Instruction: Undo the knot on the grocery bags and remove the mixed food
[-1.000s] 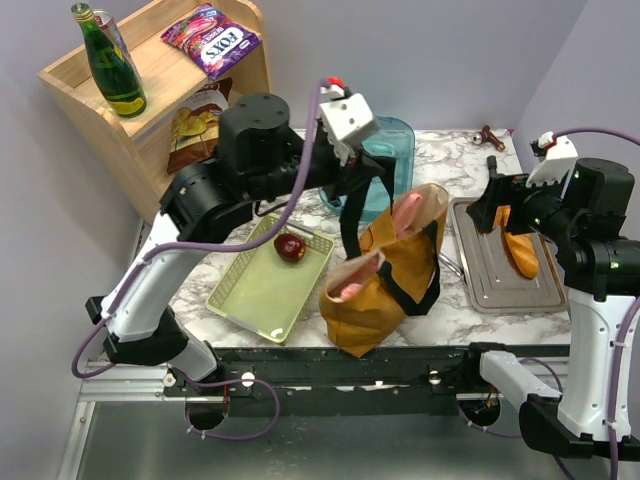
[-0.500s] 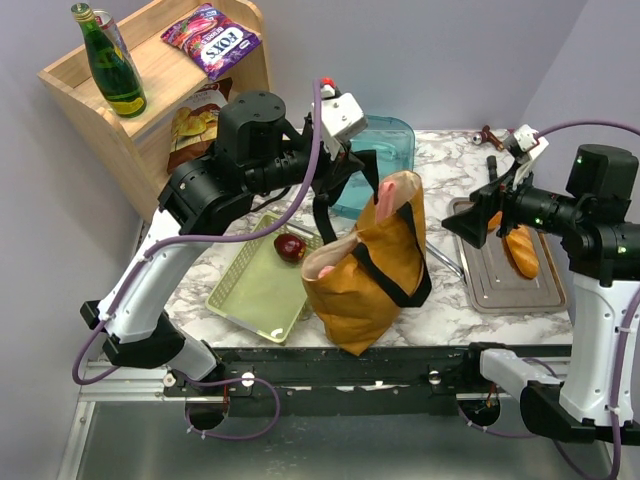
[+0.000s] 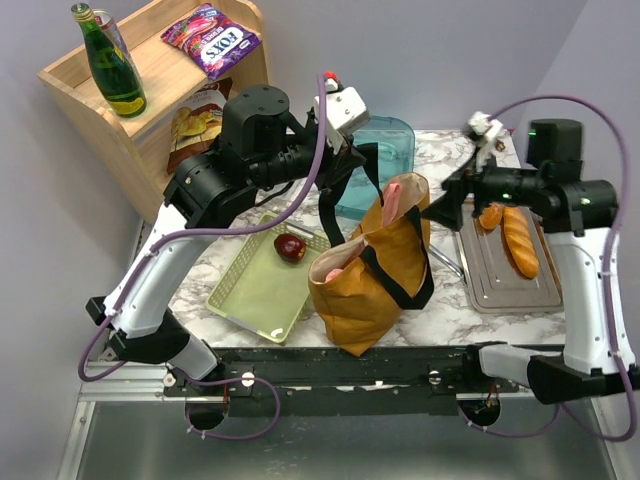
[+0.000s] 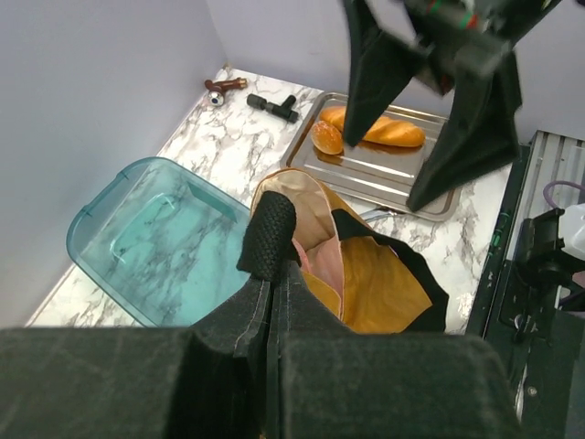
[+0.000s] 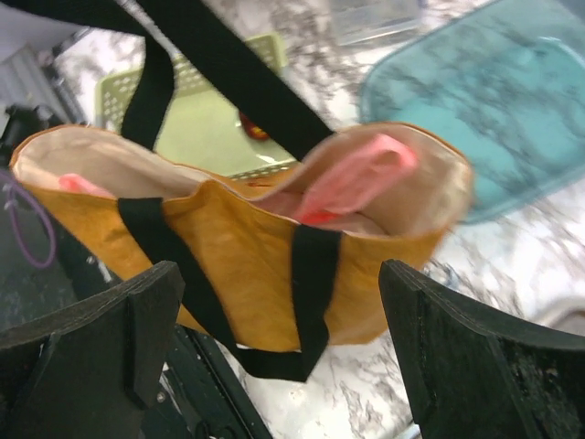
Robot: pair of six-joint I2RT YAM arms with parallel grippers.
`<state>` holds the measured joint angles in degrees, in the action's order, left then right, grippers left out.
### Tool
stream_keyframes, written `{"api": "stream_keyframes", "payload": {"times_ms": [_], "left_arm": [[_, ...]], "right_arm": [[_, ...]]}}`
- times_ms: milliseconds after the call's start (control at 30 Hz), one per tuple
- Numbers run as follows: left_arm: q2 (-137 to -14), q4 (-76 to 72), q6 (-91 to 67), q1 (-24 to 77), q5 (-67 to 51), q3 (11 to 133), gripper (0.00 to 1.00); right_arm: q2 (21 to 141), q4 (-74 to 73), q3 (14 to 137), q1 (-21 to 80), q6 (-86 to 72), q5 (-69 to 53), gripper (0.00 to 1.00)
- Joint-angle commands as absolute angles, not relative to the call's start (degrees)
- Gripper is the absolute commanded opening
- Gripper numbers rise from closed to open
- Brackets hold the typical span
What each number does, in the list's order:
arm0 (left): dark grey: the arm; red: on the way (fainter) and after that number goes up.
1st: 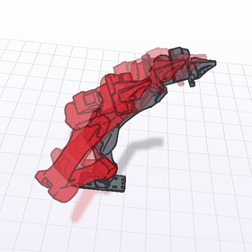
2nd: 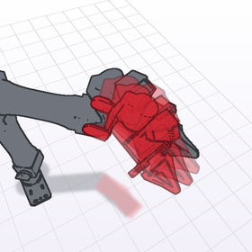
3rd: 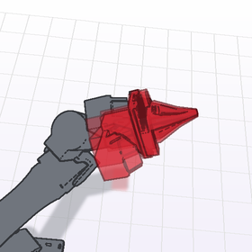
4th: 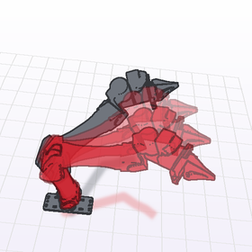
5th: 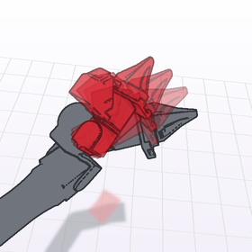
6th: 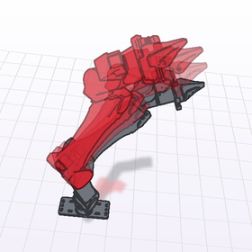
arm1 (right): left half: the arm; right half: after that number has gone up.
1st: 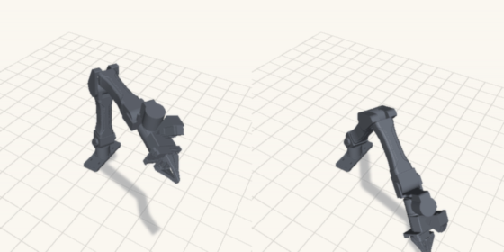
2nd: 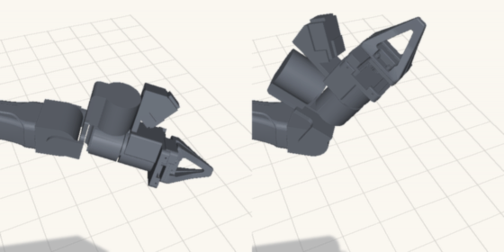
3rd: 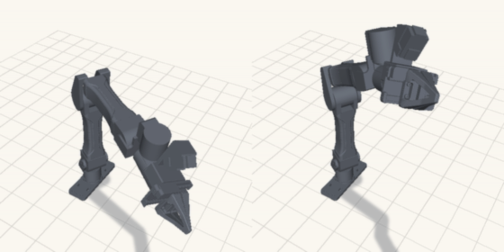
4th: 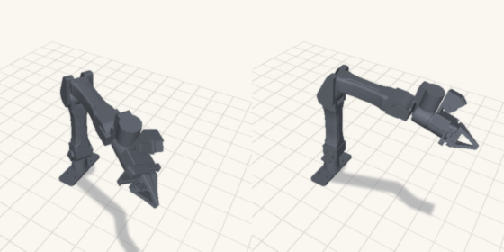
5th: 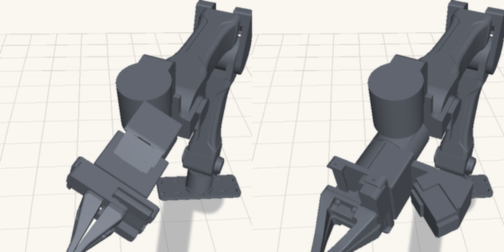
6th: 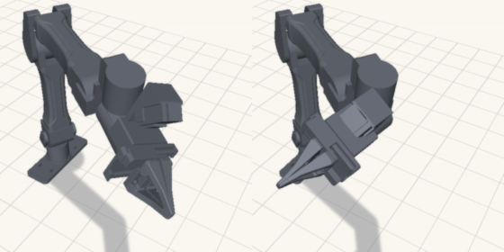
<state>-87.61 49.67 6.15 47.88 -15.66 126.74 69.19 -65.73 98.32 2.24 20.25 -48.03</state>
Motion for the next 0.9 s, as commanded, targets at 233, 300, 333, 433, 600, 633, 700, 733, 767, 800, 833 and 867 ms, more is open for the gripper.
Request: {"api": "stream_keyframes", "payload": {"times_ms": [233, 300, 333, 433, 600, 633, 700, 733, 767, 800, 833, 867], "left_arm": [[-89.03, 49.3, 5.1, 45.8, -16.56, 128.05, 0.0], [-89.01, 49.39, 5.4, 45.72, -16.97, 127.74, 0.0], [-89.02, 49.39, 5.51, 45.77, -16.92, 127.77, 0.0], [-89.18, 49.48, 5.5, 45.34, -17.05, 127.84, 0.0], [-89.08, 48.9, 5.01, 44.0, -13.81, 127.24, 0.0], [-89.0, 48.62, 4.8, 43.38, -12.65, 126.98, 0.0], [-88.92, 48.35, 3.67, 41.32, -12.19, 126.5, 0.0], [-88.93, 48.34, 2.99, 40.15, -12.62, 126.26, 0.0], [-88.93, 48.34, 2.37, 38.9, -13.2, 125.98, 0.0], [-88.96, 48.43, 1.85, 37.9, -13.96, 125.71, 0.0], [-89.03, 48.51, 1.3, 36.85, -14.65, 125.45, 0.0], [-89.03, 48.6, 0.95, 35.98, -15.12, 125.13, 0.0]], "right_arm": [[71.99, -64.61, 99.01, 21.56, 27.51, -35.46, 0.97], [72.68, -63.63, 98.14, 22.55, 29.58, -33.71, 0.97], [73.34, -63.32, 98.09, 22.75, 30.55, -33.62, 0.97], [74.9, -61.97, 98.02, 24.68, 32.07, -32.65, 0.97], [74.15, -63.02, 92.68, 28.46, 35.26, -30.33, 0.91], [72.69, -62.57, 90.55, 28.92, 35.99, -29.75, 0.89], [69.59, -60.82, 84.98, 29.52, 37.19, -28.02, 0.86], [68.33, -60.04, 83.14, 29.61, 37.82, -26.99, 0.83], [67.27, -59.86, 81.64, 29.7, 38.34, -25.83, 0.79], [66.49, -60.13, 80.97, 29.7, 38.71, -25.03, 0.74], [66.08, -60.81, 80.61, 29.7, 39.13, -24.44, 0.69], [65.56, -61.85, 80.51, 29.7, 39.56, -24.15, 0.64]]}}
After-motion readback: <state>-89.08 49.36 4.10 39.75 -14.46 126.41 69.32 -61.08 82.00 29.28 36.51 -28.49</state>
